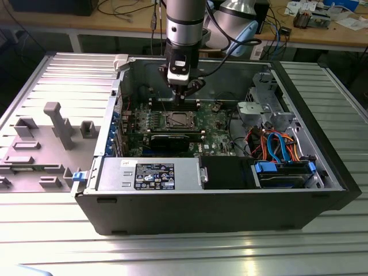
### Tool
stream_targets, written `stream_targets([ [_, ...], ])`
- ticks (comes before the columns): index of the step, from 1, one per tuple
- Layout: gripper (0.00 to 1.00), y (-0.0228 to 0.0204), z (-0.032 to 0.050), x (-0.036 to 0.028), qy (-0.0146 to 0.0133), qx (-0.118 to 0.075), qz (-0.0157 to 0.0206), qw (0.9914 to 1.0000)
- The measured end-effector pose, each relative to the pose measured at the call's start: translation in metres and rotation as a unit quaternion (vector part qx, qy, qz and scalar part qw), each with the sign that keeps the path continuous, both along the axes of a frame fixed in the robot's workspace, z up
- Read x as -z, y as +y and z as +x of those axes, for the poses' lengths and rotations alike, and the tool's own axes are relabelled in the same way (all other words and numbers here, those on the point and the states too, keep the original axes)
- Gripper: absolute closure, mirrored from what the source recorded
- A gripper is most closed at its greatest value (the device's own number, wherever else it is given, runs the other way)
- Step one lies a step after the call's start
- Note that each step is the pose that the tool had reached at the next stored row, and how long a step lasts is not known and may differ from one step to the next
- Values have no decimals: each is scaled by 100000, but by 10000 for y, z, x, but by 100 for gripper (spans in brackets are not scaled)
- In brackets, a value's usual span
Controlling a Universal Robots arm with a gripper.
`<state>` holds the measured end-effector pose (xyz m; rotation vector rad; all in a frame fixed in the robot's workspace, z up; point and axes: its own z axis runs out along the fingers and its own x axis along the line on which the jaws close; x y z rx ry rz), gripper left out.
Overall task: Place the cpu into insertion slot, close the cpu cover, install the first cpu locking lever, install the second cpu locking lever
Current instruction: 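Install the first cpu locking lever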
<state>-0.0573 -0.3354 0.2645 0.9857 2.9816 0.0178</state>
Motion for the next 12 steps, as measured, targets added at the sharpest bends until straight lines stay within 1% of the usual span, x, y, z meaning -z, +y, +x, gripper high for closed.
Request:
stream_targets([
  [1,89,0,0,0,-2,-678,0,99998],
  [2,89,0,0,1,-1,-2729,1,99963],
  [4,89,0,0,1,-1,-4164,-1,99913],
  [7,89,0,0,2,-2,-6478,-2,99790],
  [10,89,0,0,2,0,-8446,0,99643],
  [11,89,0,0,2,0,-9691,-4,99529],
  [12,89,0,0,2,-1,-10528,0,99444],
])
